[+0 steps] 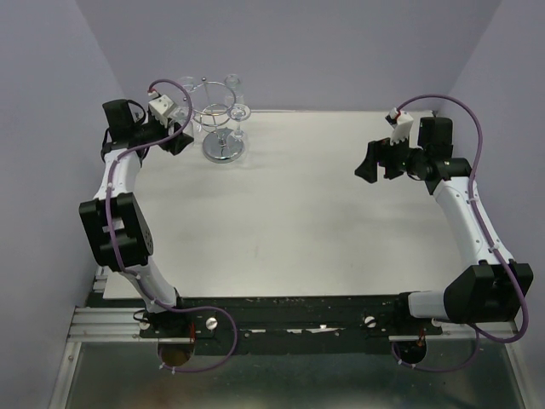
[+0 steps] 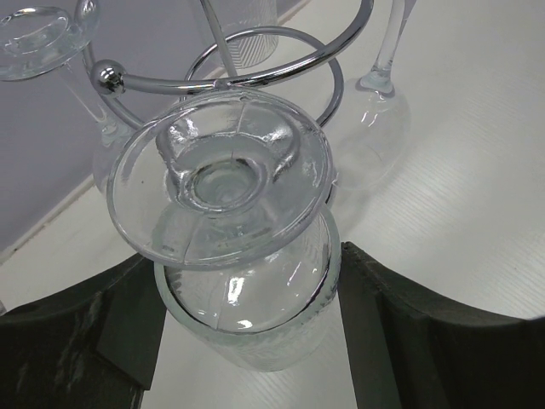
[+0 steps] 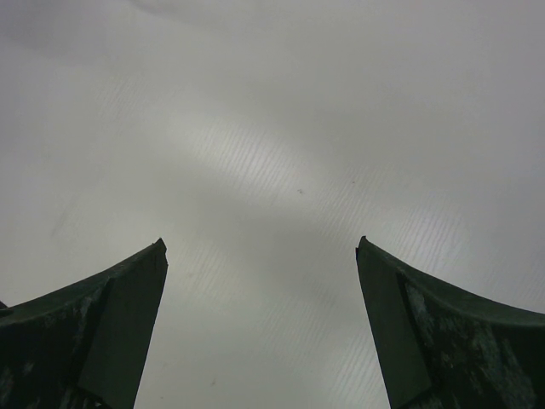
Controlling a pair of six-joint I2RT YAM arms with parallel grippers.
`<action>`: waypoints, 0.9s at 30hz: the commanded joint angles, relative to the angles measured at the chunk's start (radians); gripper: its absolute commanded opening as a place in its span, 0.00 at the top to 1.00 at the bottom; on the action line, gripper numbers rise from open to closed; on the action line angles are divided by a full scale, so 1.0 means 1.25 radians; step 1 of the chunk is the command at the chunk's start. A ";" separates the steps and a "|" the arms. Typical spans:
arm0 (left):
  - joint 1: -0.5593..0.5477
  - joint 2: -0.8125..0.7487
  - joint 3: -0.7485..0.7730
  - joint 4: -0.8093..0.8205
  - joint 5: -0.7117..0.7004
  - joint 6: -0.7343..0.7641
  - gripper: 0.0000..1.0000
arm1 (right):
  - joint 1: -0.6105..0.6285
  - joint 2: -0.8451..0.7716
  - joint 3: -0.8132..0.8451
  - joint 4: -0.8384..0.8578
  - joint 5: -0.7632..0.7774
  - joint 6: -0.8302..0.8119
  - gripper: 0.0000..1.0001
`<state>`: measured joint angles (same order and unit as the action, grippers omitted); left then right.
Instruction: Take the wine glass off the wine glass rack
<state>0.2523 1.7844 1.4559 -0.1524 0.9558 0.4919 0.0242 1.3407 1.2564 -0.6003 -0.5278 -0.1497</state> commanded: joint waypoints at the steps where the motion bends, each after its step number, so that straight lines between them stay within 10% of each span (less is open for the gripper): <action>1: 0.008 -0.064 -0.015 0.036 0.048 -0.001 1.00 | -0.003 -0.011 -0.010 0.003 0.006 0.001 0.00; 16: 0.055 -0.133 -0.065 0.008 0.010 -0.050 1.00 | -0.002 -0.010 -0.001 0.003 0.005 -0.005 0.00; 27: 0.040 -0.363 -0.401 0.219 -0.135 -0.679 1.00 | -0.003 0.005 0.049 -0.009 0.043 -0.134 0.03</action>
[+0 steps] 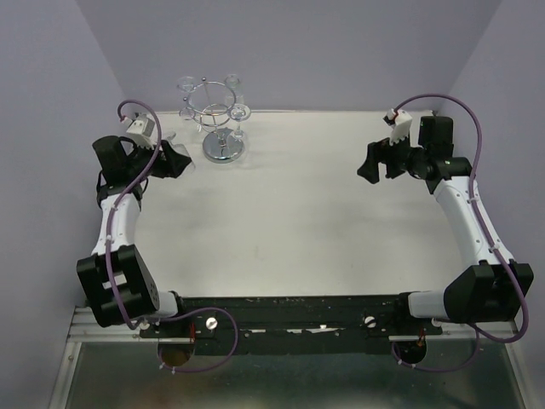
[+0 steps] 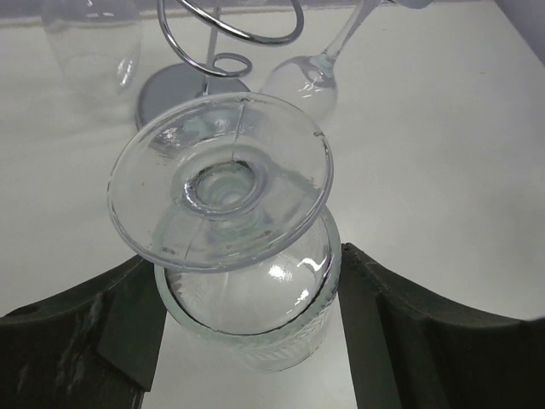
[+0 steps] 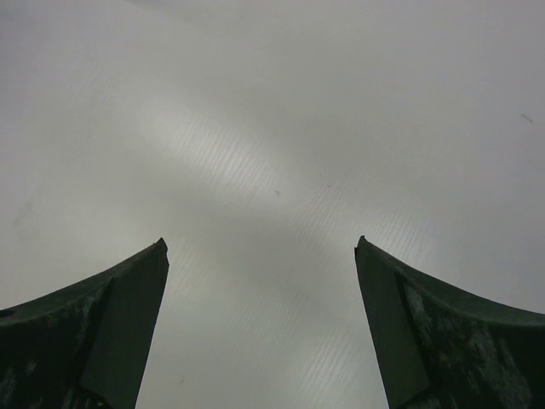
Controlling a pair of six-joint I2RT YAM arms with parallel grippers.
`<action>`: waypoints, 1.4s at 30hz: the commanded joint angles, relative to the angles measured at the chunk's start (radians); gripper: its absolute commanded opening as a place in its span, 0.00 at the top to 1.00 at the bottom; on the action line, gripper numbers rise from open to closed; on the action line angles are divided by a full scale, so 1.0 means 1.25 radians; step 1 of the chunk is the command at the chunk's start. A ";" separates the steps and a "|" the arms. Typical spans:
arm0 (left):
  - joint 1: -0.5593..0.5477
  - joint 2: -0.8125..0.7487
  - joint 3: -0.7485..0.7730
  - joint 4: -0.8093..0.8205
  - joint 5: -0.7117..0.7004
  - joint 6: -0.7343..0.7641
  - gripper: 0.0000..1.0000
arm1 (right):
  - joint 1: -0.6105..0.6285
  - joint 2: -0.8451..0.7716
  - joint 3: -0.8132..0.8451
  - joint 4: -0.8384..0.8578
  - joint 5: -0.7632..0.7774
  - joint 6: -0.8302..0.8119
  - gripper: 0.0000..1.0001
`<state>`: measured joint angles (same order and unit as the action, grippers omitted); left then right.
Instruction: Take the wine glass off the wine glass rack
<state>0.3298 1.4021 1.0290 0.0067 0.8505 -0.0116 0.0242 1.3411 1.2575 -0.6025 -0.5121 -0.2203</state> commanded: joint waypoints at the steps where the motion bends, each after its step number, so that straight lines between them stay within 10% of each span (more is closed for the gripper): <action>1: -0.033 -0.063 -0.064 0.061 -0.074 -0.292 1.00 | -0.002 0.006 0.052 0.002 0.032 -0.091 0.04; 11: -0.058 0.012 -0.080 -0.064 -0.142 -0.572 1.00 | 0.161 -0.063 -0.060 0.252 0.040 -0.269 0.14; 17: -0.082 0.191 -0.057 0.064 0.155 -0.775 1.00 | 0.311 -0.057 -0.115 0.412 0.049 -0.320 0.23; 26: -0.099 0.202 -0.222 0.349 0.162 -1.110 1.00 | 0.487 0.109 -0.042 0.503 0.050 -0.386 0.28; 42: -0.155 0.097 -0.300 0.162 0.058 -1.212 1.00 | 0.648 0.374 0.051 0.653 0.185 -0.079 0.29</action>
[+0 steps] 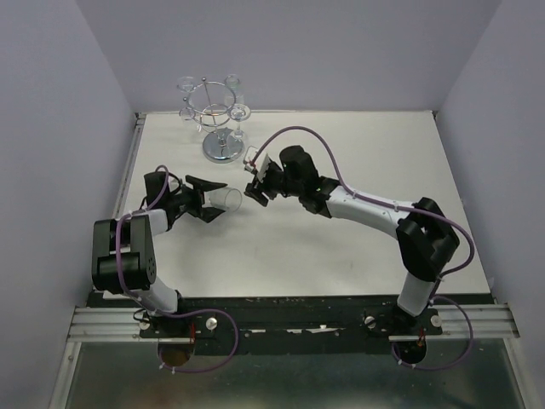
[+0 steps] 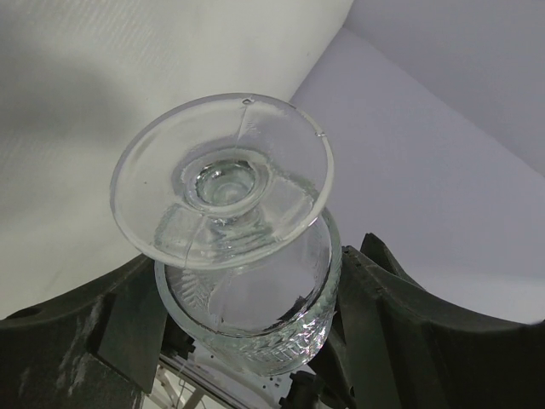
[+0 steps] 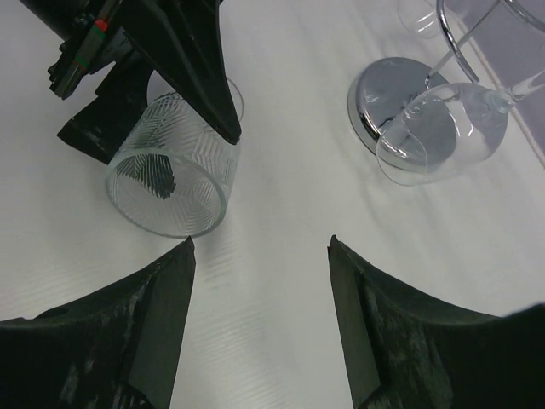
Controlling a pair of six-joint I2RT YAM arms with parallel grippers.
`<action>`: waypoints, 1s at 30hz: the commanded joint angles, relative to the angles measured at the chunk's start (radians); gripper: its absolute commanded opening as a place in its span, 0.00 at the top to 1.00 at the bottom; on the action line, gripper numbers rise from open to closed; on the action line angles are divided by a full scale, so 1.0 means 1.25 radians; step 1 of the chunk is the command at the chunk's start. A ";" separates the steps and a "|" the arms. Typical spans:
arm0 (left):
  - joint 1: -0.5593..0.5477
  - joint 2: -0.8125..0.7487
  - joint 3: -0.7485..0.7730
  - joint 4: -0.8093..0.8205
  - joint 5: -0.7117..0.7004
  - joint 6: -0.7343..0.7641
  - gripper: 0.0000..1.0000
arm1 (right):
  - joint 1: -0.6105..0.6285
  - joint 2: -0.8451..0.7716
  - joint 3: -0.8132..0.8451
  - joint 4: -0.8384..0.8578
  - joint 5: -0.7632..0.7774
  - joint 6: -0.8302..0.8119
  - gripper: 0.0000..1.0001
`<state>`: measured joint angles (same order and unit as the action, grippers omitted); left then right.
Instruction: Take the wine glass off the wine glass rack
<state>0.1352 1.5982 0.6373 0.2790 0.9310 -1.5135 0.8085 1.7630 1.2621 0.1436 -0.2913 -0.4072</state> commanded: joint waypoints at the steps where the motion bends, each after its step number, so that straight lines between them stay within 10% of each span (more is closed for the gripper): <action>1: 0.001 -0.067 0.008 -0.070 -0.007 -0.004 1.00 | 0.024 0.045 0.048 0.062 0.001 0.072 0.29; 24: 0.013 -0.131 -0.036 -0.096 -0.004 -0.010 1.00 | 0.075 0.151 0.098 0.099 0.046 0.068 0.45; 30: 0.017 -0.143 -0.047 -0.098 -0.002 -0.005 1.00 | 0.077 0.165 0.114 0.112 0.069 0.061 0.71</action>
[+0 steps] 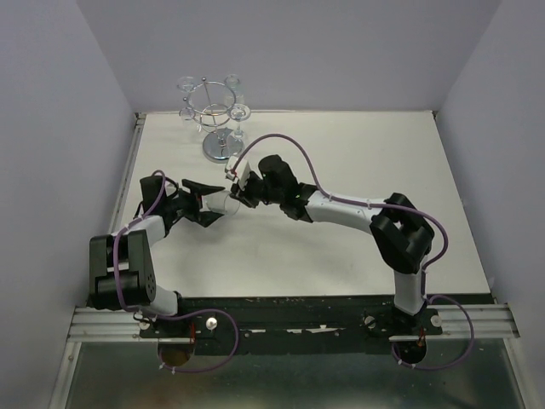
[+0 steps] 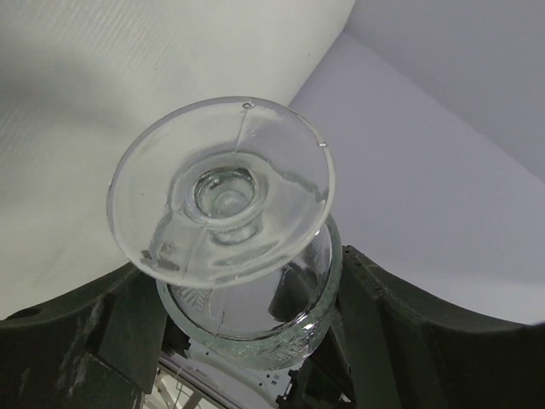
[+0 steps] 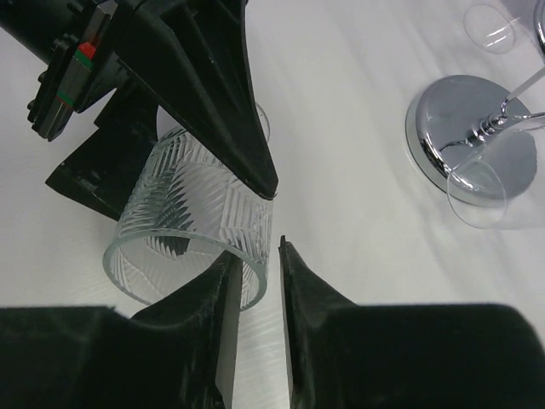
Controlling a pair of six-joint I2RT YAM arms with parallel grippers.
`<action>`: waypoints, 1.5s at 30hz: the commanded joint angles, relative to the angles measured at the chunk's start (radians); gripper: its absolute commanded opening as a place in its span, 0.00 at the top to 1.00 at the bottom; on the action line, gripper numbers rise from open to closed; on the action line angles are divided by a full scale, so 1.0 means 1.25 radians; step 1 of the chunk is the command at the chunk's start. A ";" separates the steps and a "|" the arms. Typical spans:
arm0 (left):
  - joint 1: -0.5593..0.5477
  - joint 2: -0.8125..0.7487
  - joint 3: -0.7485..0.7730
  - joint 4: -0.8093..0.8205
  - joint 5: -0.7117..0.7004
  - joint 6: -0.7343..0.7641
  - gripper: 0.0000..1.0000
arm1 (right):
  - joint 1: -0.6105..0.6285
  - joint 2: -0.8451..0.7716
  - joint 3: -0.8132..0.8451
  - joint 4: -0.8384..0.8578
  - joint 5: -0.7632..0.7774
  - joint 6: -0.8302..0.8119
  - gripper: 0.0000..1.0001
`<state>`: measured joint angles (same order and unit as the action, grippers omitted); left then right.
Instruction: Take the wine glass off the wine glass rack
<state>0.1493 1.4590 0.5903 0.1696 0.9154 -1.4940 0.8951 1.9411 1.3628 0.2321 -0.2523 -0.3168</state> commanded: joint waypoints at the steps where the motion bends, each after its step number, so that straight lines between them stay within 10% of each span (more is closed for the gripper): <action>1: 0.004 -0.034 -0.012 -0.009 0.010 -0.021 1.00 | 0.009 0.023 0.037 0.040 0.041 -0.007 0.77; 3: 0.004 -0.034 -0.015 -0.004 0.010 -0.017 0.85 | 0.009 0.025 0.044 0.040 0.048 -0.001 0.93; 7: 0.011 -0.034 -0.010 0.012 0.004 -0.009 0.01 | 0.010 0.019 0.049 0.041 0.064 0.020 0.99; 17: 0.056 -0.019 0.028 -0.047 -0.022 0.087 0.01 | -0.004 -0.079 0.007 -0.031 0.182 0.071 0.99; 29: 0.126 0.000 0.179 -0.338 -0.212 0.565 0.01 | -0.278 -0.301 0.035 -0.551 0.155 0.003 0.99; 45: 0.158 -0.026 0.221 -0.434 -0.327 0.818 0.01 | -0.646 0.002 0.486 -1.089 0.085 -0.111 0.99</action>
<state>0.3405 1.4487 0.8604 -0.3305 0.5564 -0.5701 0.1230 1.8359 1.8736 -0.9245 -0.1047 -0.4644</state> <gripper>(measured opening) 0.988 0.031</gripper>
